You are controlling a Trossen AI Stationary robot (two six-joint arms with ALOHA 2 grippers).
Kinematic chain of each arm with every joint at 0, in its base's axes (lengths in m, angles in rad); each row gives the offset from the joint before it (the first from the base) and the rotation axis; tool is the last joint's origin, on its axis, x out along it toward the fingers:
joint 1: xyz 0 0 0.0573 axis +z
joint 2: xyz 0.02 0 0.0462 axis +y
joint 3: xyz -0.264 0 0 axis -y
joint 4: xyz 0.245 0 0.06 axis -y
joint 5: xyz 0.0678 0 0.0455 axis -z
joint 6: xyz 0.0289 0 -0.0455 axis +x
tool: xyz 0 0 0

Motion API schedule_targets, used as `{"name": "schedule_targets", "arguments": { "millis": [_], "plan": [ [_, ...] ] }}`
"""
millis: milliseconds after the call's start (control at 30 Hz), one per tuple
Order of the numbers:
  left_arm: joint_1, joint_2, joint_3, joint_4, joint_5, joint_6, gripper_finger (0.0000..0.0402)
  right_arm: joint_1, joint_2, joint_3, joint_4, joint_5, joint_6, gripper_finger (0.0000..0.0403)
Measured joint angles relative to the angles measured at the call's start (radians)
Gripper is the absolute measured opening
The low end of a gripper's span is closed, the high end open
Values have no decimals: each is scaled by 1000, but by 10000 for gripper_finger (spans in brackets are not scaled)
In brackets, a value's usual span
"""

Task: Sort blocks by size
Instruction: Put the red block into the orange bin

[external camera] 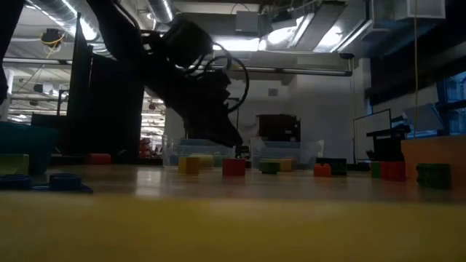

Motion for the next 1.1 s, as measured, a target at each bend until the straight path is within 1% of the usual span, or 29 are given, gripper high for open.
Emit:
{"name": "schedule_targets", "arguments": {
  "millis": [400,567,700,800,900,1000,1067,1100],
  "plan": [
    [9,123,0,81,0,29,198,0,1,-1,45,33,0,209],
    [8,134,0,77,0,33,198,0,1,-1,55,34,0,209],
    [8,135,0,85,0,82,198,0,1,-1,57,42,0,209],
    [8,135,0,88,0,109,197,0,1,-1,62,66,0,209],
    [8,135,0,87,0,132,182,0,1,-1,83,119,0,209],
    [8,135,0,87,0,133,147,-6,1,-1,115,190,0,209],
    [8,134,0,87,0,132,121,-14,1,-1,138,217,0,209],
    [8,134,0,88,0,133,119,-21,1,0,147,221,0,209]
  ]
}}
